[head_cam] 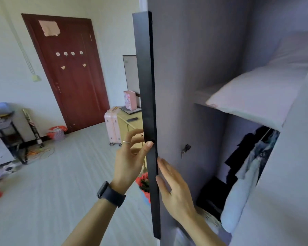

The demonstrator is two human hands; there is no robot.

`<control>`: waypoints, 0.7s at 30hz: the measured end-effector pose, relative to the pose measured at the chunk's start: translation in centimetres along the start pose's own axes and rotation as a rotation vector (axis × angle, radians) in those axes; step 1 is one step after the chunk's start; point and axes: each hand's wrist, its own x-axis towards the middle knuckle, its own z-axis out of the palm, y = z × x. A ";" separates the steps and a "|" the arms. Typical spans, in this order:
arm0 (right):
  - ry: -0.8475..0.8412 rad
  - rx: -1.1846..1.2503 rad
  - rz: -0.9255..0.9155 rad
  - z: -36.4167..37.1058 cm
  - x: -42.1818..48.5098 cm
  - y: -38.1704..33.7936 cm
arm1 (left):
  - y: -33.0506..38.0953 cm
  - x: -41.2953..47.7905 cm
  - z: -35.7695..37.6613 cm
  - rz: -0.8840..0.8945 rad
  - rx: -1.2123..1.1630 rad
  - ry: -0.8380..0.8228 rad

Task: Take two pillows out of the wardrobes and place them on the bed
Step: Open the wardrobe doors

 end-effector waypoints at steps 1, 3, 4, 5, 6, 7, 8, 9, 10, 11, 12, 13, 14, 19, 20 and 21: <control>-0.016 -0.023 -0.004 1.3 0.6 -0.1 | -0.6 0.2 -0.9 0.012 0.053 0.048; -0.055 -0.081 -0.024 3.8 1.8 -0.2 | -1.8 0.8 -2.6 0.029 0.135 0.091; -0.081 -0.113 -0.031 4.9 2.4 -0.3 | -2.4 1.2 -3.4 0.026 0.152 0.094; -0.103 -0.146 -0.040 6.0 3.1 -0.4 | -3.0 1.7 -4.2 0.018 0.164 0.093; -0.117 -0.177 -0.048 7.1 3.9 -0.4 | -3.6 2.1 -4.8 0.008 0.182 0.090; -0.122 -0.198 -0.055 8.0 4.7 -0.4 | -4.2 2.7 -5.3 -0.002 0.202 0.092; -0.122 -0.216 -0.064 8.9 5.5 -0.4 | -4.8 3.3 -5.8 -0.011 0.222 0.096; -0.126 -0.235 -0.069 9.8 6.2 -0.4 | -5.4 3.9 -6.2 -0.021 0.240 0.098; -0.138 -0.254 -0.063 10.6 6.9 -0.4 | -5.9 4.6 -6.7 -0.035 0.255 0.094; -0.149 -0.272 -0.051 11.5 7.4 -0.3 | -6.5 5.4 -7.1 -0.046 0.261 0.086; -0.155 -0.286 -0.038 12.3 7.9 -0.3 | -7.1 6.0 -7.5 -0.050 0.267 0.075; -0.152 -0.296 -0.027 12.9 8.2 -0.3 | -7.7 6.5 -7.9 -0.049 0.275 0.064; -0.145 -0.307 -0.021 13.5 8.3 -0.3 | -8.1 6.8 -8.2 -0.043 0.282 0.055; -0.089 -0.371 -0.033 15.7 8.8 0.3 | -10.3 7.7 -8.6 0.003 0.288 0.044; -0.092 -0.371 -0.039 15.8 8.9 0.4 | -10.8 7.7 -8.5 0.017 0.295 0.042; -0.100 -0.365 -0.047 15.7 8.8 0.7 | -11.2 7.5 -8.4 0.027 0.291 0.038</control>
